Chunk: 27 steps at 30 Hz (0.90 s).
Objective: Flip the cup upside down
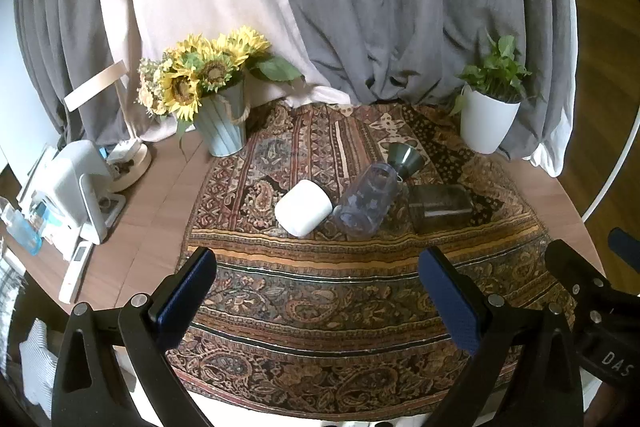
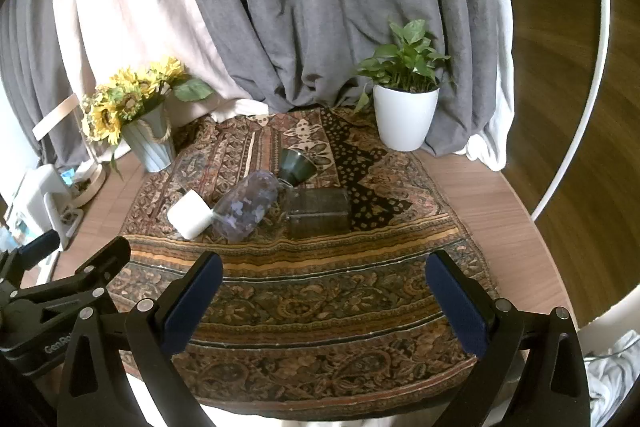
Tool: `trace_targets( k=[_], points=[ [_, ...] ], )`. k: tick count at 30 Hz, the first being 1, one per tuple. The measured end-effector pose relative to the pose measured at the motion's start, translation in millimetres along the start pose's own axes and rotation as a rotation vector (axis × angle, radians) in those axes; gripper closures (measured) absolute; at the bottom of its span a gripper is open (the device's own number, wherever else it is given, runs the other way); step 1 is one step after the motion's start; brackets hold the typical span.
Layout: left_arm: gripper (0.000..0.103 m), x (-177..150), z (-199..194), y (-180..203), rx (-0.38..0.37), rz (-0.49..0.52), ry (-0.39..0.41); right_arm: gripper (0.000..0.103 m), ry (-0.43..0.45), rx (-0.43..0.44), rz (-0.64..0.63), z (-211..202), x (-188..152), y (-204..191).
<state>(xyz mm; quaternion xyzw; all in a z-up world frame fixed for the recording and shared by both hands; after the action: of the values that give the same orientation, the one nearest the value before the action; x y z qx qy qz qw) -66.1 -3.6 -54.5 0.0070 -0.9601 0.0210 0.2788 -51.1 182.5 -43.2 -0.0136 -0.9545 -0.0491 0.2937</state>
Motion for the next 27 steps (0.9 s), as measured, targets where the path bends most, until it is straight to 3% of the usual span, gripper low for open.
trace_targets(
  k=[25, 27],
  points=[
    [0.0, 4.5, -0.5, 3.4, -0.003, -0.019, -0.006, 0.001, -0.001, 0.005, 0.015, 1.7, 0.1, 1.5],
    [0.0, 4.9, -0.2, 2.9, -0.005, -0.054, -0.001, 0.001, -0.002, 0.005, 0.017, 1.8, -0.2, 2.1]
  ],
)
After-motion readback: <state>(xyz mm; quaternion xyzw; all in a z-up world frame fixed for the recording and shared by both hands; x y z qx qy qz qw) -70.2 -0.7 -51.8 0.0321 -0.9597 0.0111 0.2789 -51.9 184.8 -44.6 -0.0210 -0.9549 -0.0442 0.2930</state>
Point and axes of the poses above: each gripper's, at about its wrist camera, not at the fingertips, and z roughly the way its jaws point, y to its right, x to its top, the point moved 8 cm from there along z, roughly the way its jaws point, and after that the axes turned 15 degrees about -y, right-handed, at the moved point
